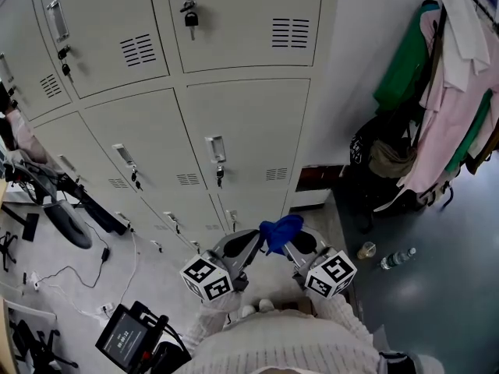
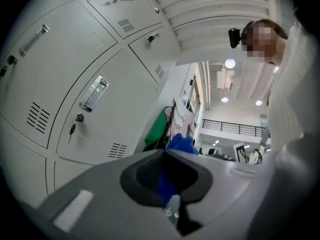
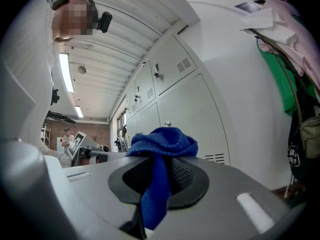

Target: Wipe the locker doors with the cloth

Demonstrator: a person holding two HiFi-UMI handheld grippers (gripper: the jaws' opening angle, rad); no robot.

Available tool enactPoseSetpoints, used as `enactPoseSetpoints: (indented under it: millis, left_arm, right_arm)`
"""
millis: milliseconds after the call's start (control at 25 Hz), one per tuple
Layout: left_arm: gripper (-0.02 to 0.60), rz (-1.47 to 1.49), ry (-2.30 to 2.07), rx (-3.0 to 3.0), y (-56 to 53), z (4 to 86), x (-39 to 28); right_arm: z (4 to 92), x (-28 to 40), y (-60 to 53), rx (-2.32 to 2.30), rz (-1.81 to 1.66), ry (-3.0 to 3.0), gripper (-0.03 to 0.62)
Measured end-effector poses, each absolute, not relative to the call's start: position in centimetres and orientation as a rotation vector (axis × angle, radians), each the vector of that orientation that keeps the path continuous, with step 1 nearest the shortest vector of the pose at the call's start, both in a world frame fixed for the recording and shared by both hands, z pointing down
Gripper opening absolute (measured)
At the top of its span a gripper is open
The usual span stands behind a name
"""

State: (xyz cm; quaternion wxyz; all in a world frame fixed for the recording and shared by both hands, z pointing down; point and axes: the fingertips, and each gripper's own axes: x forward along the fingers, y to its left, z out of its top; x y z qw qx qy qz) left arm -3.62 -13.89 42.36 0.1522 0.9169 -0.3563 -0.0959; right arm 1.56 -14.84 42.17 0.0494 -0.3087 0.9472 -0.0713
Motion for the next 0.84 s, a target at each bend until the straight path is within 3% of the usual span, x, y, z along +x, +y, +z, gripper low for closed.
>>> enactPoseSetpoints:
  millis: [840]
  left_arm:
    - [0.006,-0.285,-0.96,2.608,-13.8,42.8,-2.8]
  right_arm:
    - [43.5,0.9,-13.9,-0.896,-0.268,2.953,0.056]
